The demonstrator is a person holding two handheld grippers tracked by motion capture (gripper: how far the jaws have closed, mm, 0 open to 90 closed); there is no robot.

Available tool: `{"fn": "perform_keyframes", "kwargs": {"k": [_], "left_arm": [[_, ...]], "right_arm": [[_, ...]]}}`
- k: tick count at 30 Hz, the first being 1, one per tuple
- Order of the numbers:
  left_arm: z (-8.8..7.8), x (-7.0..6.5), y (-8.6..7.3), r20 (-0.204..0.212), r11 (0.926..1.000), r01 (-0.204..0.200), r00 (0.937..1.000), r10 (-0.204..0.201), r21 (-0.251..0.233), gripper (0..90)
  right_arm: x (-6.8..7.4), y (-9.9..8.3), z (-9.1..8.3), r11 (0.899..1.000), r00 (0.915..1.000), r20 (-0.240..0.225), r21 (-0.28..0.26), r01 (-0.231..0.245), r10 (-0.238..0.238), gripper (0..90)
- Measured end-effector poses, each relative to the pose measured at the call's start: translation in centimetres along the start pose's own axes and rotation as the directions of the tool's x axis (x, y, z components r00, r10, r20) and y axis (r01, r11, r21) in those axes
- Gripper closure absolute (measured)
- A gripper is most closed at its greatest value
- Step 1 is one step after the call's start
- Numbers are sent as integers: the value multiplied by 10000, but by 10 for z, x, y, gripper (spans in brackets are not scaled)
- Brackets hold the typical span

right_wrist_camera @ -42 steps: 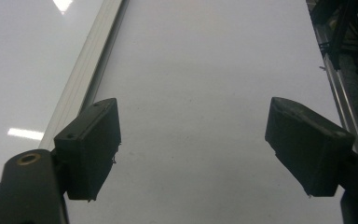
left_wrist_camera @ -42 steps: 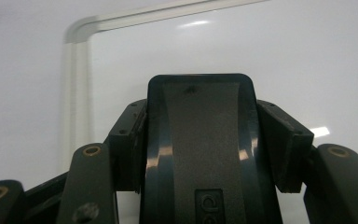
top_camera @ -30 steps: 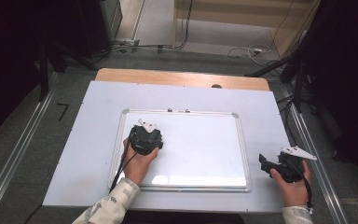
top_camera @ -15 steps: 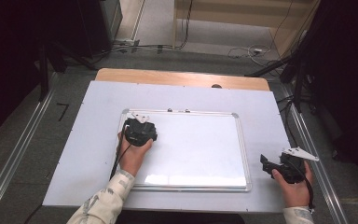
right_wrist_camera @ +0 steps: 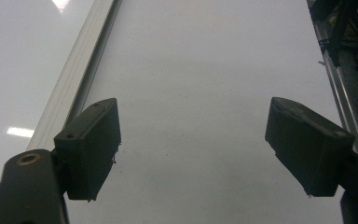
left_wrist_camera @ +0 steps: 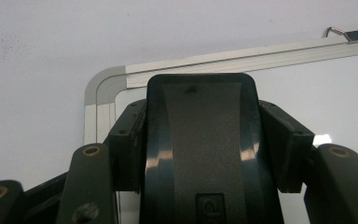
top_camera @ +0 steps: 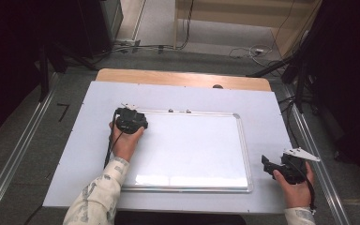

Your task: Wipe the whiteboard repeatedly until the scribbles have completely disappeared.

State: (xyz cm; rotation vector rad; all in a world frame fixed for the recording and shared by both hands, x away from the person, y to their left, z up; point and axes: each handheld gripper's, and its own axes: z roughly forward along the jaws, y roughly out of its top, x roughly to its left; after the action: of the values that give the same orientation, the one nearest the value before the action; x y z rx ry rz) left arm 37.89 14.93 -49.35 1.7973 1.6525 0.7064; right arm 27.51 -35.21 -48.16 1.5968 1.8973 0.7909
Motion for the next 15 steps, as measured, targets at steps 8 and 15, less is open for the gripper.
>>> {"fn": "perform_keyframes", "kwargs": {"k": [8, 15], "left_arm": [[-6, -1, -6, 37, 10000, -88, 10000, 88, 3, 409], [-17, -9, -17, 129, 9998, -213, 9997, 213, 19, 408]], "right_arm": [[0, 0, 0, 10000, 10000, 11, -28, 19, -19, 168], [1, 1, -1, 10000, 10000, -9, -34, 59, -59, 168]]}}
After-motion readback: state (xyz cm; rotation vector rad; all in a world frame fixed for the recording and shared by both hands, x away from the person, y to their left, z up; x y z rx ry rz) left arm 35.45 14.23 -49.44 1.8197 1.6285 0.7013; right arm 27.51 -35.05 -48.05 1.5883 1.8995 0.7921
